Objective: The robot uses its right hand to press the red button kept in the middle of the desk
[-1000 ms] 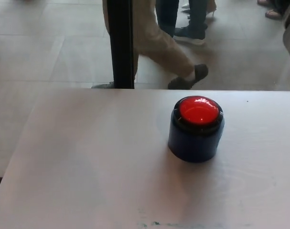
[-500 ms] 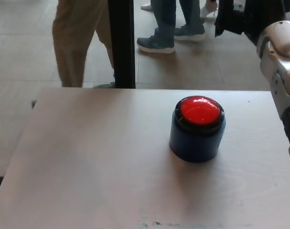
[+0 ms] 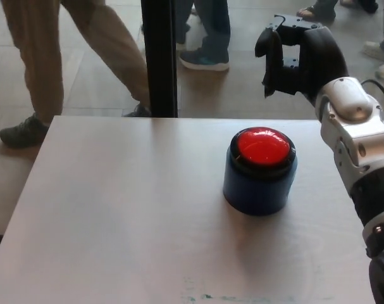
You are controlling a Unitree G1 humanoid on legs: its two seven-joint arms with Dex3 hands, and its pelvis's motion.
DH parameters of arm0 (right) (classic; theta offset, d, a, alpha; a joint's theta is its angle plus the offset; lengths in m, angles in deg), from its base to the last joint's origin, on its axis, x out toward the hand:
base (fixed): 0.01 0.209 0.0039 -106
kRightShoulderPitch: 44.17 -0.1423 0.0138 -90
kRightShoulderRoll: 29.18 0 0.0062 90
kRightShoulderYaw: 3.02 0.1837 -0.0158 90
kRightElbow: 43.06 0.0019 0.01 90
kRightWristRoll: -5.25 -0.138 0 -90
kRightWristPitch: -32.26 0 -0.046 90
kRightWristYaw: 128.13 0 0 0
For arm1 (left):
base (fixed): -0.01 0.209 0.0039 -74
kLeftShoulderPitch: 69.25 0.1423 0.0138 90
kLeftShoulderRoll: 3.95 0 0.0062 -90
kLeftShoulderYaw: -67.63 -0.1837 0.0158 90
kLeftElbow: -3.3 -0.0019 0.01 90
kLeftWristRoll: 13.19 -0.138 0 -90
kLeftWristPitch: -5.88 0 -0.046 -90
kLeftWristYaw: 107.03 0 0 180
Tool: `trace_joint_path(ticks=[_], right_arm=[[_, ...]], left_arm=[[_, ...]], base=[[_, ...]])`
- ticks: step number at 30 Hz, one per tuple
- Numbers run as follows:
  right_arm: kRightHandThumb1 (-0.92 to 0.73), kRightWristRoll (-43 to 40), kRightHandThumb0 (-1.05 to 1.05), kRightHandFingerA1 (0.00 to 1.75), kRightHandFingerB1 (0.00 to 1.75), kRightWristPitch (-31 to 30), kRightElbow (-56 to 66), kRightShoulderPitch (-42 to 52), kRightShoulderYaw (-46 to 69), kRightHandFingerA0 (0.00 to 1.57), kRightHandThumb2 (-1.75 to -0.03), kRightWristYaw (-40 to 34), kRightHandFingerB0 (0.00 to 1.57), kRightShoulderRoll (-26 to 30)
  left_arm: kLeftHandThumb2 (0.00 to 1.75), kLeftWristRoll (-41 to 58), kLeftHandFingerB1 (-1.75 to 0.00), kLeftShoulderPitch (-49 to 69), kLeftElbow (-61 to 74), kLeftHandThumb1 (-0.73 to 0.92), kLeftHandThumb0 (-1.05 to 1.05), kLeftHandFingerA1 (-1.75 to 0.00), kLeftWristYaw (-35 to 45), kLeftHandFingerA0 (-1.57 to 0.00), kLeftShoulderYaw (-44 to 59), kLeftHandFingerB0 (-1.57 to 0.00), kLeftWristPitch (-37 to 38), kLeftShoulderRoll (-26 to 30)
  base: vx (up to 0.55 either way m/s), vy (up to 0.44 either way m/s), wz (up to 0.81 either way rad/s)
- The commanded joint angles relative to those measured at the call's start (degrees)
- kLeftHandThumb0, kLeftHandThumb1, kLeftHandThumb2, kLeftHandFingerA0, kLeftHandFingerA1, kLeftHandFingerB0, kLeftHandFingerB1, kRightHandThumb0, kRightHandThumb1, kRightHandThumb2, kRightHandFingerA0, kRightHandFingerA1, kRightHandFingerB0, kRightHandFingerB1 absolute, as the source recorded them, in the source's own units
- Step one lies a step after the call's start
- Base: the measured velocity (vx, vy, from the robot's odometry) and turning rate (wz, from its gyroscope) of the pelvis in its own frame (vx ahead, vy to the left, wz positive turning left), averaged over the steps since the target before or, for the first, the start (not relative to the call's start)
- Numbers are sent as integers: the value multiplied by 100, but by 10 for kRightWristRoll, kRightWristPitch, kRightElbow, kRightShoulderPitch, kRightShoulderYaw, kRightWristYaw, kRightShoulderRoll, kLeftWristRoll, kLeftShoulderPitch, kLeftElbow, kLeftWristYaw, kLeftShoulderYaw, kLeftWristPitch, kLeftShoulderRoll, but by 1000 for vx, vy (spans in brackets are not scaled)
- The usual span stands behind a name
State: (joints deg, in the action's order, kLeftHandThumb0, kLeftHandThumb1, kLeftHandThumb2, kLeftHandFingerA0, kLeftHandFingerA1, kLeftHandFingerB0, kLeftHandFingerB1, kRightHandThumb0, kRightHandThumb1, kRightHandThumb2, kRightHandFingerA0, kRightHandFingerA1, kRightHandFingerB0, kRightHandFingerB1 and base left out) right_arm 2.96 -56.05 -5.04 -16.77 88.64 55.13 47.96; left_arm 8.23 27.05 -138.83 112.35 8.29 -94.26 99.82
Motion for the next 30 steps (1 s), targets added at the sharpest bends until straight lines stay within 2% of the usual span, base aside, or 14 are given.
trace_joint_path(ticks=[1,2,6,7,8,11,12,13,21,23,24,25,29,30], right_arm=[[-52,6,-19,175,160,25,-20,12,2,97,-123,-5,80,-11],[-52,9,-19,175,160,29,-23,12,1,97,-123,-5,80,-10],[-50,11,-19,175,164,35,-40,15,3,94,-129,-4,72,-5],[-49,8,-21,175,161,36,-45,17,6,95,-129,-5,77,-5],[-48,11,-23,175,162,37,-49,20,4,95,-126,-7,77,-4],[-47,17,-23,175,161,49,-61,24,3,97,-125,-13,79,-3],[-47,17,-23,175,161,47,-65,26,4,96,-123,-17,78,-4],[-46,17,-23,175,162,44,-66,28,5,96,-123,-20,79,-7],[-48,53,-32,175,166,74,-92,44,-27,95,-116,-47,76,-9],[-47,49,-30,175,165,71,-92,48,-25,96,-119,-50,77,-13],[-45,50,-28,175,164,79,-97,53,-26,95,-123,-52,77,-18],[-46,55,-28,175,164,81,-98,55,-29,95,-121,-53,77,-20],[-50,71,-26,175,165,83,-100,60,-42,92,-119,-65,76,-23],[-50,68,-24,175,167,84,-103,61,-40,91,-116,-65,75,-26]], left_arm=[[98,3,-41,2,-5,57,-73,-53,9,-9,0,0,15,11],[98,3,-39,2,-5,59,-81,-55,9,-12,0,0,14,12],[96,13,-39,-3,-7,58,-79,-53,12,-8,7,-1,-2,12],[104,8,-50,-5,-9,46,-39,-52,4,-2,4,0,1,12],[94,12,-41,-7,-9,59,-76,-51,4,-7,8,-3,-7,12],[97,15,-39,-13,-7,60,-76,-50,3,-3,8,0,-19,12],[64,12,-27,-14,-5,81,-70,-42,7,-8,6,-9,-15,12],[99,11,-37,-12,-4,59,-70,-48,10,0,4,-6,-13,12],[97,12,-39,-14,8,59,-79,-52,-1,-9,5,-1,-13,14],[98,13,-39,-14,8,59,-74,-51,1,-5,5,0,-14,13],[63,18,-28,-8,22,78,-72,-44,3,-11,7,-10,-22,11],[96,21,-38,-10,19,58,-77,-53,4,-9,9,0,-24,10],[98,18,-37,-10,12,61,-73,-49,5,-2,6,-1,-18,11],[108,20,-50,-18,-6,53,-37,-53,1,-2,10,0,-15,10]], base=[[0,0,0],[0,0,0],[0,0,0],[0,0,0],[0,0,0],[0,0,0],[0,0,0],[0,0,0],[0,0,0],[0,0,0],[0,0,0],[0,0,0],[0,0,0],[0,0,0]])
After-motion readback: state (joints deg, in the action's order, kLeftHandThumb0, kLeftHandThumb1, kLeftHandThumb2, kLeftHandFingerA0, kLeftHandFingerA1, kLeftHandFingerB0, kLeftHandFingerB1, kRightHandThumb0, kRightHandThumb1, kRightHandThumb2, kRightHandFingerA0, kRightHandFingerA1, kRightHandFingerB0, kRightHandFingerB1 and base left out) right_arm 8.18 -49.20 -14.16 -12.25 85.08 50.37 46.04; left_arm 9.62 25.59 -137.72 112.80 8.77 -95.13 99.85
